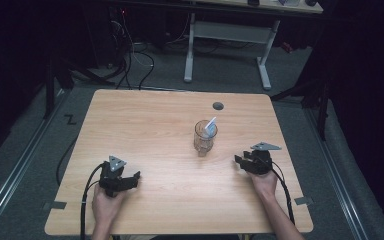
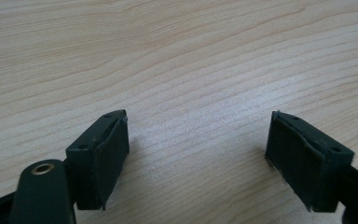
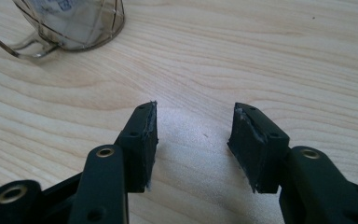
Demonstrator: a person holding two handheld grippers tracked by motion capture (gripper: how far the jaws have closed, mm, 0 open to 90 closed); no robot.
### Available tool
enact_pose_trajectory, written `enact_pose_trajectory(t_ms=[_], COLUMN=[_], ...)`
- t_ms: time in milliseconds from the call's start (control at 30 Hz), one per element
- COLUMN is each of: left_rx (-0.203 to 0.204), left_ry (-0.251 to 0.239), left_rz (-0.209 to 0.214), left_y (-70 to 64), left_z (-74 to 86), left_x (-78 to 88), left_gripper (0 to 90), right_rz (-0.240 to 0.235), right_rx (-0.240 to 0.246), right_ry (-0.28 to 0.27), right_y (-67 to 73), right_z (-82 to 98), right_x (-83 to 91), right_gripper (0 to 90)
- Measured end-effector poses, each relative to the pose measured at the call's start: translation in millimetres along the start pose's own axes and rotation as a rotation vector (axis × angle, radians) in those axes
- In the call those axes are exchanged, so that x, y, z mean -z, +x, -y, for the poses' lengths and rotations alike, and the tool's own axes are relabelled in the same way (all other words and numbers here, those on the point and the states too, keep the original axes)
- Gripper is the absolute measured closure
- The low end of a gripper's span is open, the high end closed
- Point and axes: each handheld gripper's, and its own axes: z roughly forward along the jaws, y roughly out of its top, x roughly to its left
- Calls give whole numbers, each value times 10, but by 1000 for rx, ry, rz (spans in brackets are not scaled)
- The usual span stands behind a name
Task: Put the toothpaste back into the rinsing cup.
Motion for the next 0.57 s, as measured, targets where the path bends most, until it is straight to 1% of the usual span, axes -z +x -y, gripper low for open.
enact_pose_trajectory(t_ms=[167, 200, 267, 400, 567], left_rx=[0, 0, 0, 1, 0], left_ry=[0, 0, 0, 0, 0], left_rz=[0, 0, 0, 1, 1], left_y=[0, 0, 0, 1, 1], left_z=[0, 0, 0, 0, 0], left_x=[0, 0, 0, 0, 0], left_gripper=[214, 214, 214, 214, 214], right_rz=[21, 28, 57, 48, 49], right_rx=[30, 45, 97, 81, 84], right_ry=[13, 14, 21, 23, 23], right_y=[32, 41, 98, 79, 80], right_z=[-5, -5, -4, -7, -7], right_x=[-14, -17, -24, -28, -29], right_gripper=[495, 487, 478, 459, 454])
